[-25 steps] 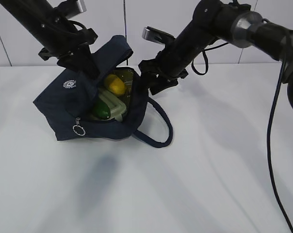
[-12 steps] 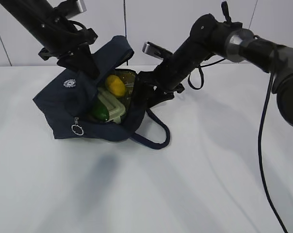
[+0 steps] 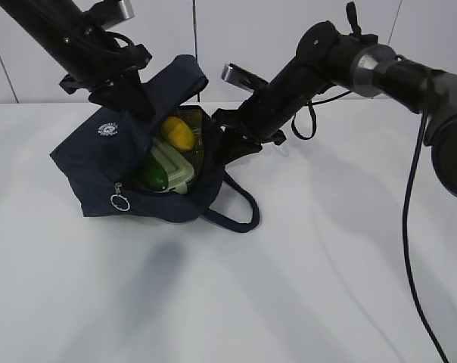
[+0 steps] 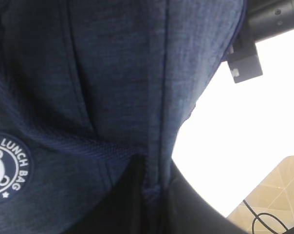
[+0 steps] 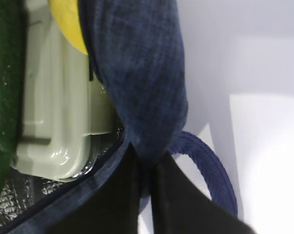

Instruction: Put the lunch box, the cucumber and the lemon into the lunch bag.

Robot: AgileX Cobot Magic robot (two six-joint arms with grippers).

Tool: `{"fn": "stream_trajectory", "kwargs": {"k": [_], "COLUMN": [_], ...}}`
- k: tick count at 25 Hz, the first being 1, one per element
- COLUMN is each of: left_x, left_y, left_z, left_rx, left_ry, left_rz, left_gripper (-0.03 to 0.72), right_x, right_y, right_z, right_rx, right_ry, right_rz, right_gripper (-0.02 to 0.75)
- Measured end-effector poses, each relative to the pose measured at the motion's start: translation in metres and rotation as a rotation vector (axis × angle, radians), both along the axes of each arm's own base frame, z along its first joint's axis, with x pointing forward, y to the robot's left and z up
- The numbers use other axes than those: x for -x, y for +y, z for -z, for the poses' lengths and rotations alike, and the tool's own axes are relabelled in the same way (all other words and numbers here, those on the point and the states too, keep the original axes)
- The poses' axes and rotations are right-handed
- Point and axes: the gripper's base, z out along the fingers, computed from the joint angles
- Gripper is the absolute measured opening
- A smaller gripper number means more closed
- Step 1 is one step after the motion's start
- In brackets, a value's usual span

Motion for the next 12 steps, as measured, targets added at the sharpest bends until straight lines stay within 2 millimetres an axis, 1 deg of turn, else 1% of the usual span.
{"fn": "stream_trajectory", "kwargs": {"k": [5,9,12], "left_x": [0.0,0.001,0.001], "left_y": [-0.001,-0.003,-0.005], "left_z": [-0.001,-0.003,-0.006], "left_rx": [0.015,0.044,0.083], "left_ry": [0.003,0.009,0.015], "left_rz": [-0.001,-0.006,-0.014], "left_gripper": [0.015,0.015,0.015], "right_x": [0.0,-0.001,-0.003], "right_y": [-0.001,-0.009,-0.022], "right_z": [-0.003,-0.022,-0.038], "right_rx": [-0.005,-0.013,-0.017], "right_ry": [-0.003,-0.035,-0.059], "right_rz": [0.003,0.012,0.029], "right_gripper": [0.018,0.017,0.017]}}
